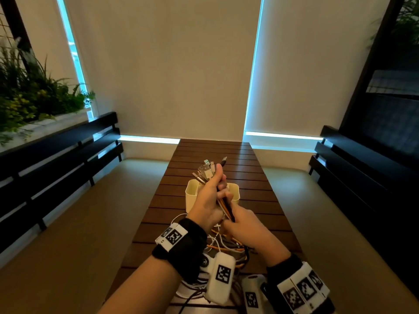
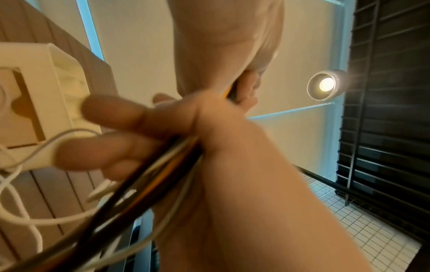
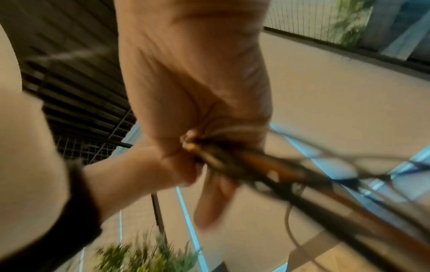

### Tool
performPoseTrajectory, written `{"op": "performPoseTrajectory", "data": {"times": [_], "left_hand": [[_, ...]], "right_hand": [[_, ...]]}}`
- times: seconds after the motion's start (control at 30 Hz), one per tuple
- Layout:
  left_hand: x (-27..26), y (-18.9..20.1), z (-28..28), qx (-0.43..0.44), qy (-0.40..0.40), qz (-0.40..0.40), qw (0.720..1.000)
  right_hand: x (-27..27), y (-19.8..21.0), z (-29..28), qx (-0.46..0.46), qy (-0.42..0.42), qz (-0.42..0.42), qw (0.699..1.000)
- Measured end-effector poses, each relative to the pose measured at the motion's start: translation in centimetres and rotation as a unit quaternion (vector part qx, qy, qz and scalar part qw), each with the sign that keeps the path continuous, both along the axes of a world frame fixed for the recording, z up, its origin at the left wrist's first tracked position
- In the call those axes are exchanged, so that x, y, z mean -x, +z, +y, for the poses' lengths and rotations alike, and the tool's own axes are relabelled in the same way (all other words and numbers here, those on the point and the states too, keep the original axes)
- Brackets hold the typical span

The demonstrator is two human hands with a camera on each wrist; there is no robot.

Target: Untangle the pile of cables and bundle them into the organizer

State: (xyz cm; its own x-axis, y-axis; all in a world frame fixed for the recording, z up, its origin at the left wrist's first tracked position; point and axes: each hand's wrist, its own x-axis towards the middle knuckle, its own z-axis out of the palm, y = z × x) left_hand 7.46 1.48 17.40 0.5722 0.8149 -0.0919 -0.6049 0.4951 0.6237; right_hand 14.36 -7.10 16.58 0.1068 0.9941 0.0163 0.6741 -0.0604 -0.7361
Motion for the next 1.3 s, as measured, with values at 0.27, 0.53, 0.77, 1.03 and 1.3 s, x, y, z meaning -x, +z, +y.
{"op": "performPoseTrajectory", "data": {"times": [0.27, 0.53, 0.77, 1.03, 1.3], "left_hand": [[0.6, -1.4, -0.8, -0.168, -0.073, 0.130, 0.974], [-0.3, -1.8, -2.3, -0.189, -0.112, 0.184, 0.958], [0.0, -2.1, -2.4, -0.217, -0.110, 0.176, 0.954], [0.2, -1.9, -2.4, -0.245, -0.108, 0.176, 0.947], [0.1, -1.7, -2.6, -0.223, -0.109, 0.141, 0.958]], "right_hand": [[-2.6, 4.9, 1.1, -0.121, -0.049, 0.339, 0.932], [-1.5, 4.1, 1.5, -0.283, -0.177, 0.120, 0.935], [-1.9, 3.8, 1.0, -0.240, -0.151, 0.044, 0.958], [-2.5, 3.4, 0.9, -0.310, -0.217, 0.124, 0.917], [-1.6, 2.7, 0.8, -0.293, -0.196, 0.207, 0.913]]}}
